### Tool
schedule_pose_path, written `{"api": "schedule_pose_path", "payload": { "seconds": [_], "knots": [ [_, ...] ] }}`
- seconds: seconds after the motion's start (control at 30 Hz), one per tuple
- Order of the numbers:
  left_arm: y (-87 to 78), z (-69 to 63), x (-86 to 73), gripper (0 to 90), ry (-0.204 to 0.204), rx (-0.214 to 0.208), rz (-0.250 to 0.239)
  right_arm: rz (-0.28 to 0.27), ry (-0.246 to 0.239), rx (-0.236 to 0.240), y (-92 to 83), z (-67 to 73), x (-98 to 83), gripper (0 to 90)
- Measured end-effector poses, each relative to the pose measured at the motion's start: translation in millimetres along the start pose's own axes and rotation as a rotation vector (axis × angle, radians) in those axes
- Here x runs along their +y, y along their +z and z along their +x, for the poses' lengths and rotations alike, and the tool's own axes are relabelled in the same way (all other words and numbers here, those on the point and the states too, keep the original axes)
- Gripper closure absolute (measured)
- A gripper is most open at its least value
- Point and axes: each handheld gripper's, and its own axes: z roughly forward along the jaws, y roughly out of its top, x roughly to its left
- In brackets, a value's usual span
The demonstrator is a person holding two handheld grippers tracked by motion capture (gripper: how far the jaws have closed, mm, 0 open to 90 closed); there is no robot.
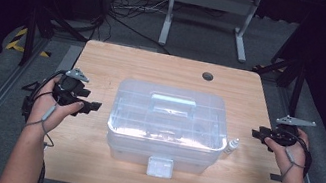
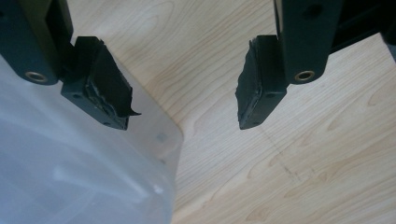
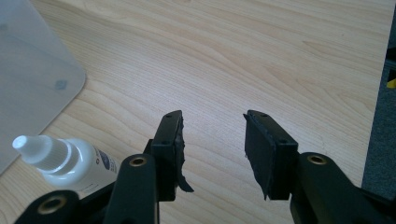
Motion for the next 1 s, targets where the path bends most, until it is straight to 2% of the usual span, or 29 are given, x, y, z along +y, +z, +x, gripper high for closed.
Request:
{"api": "schedule_pose_path", "payload": {
  "seconds": [0.07, 0.1, 0.17, 0.4, 0.47, 0.67, 0.8, 1.0],
  "knots": [
    [-5.3, -4.2, 2.2, 36.2, 0.012, -0.051, -0.033, 0.002, 0.005, 0.002, -0.1, -0.1, -0.8, 57.9],
    [-5.3, -4.2, 2.2, 35.9, 0.012, -0.051, -0.033, 0.002, 0.005, 0.002, -0.1, -0.1, -0.8, 57.9],
    [-10.5, -8.9, 4.9, 35.3, 0.026, -0.07, -0.063, 0.003, 0.008, 0.003, 0.1, -0.2, -1.5, 57.8],
    [-21.7, -25.5, 15.8, 32.7, 0.086, -0.094, -0.131, 0.008, 0.01, 0.008, 0.9, 2.2, -2.3, 57.4],
    [-23.7, -29.8, 19.3, 32.5, 0.097, -0.09, -0.149, 0.009, 0.011, 0.01, 0.6, 3.0, -2.6, 57.3],
    [-23.2, -36.7, 27.1, 31.1, 0.121, -0.102, -0.173, 0.006, 0.013, 0.003, -1.5, 3.4, -3.7, 57.1],
    [-20.4, -41.6, 36.3, 30.8, 0.135, -0.11, -0.18, 0.009, 0.015, 0.006, -1.8, 4.4, -4.0, 57.0],
    [-15.1, -51.7, 53.0, 29.7, 0.176, -0.136, -0.185, 0.006, 0.015, 0.004, -4.4, 5.1, -4.4, 56.9]
  ]
}}
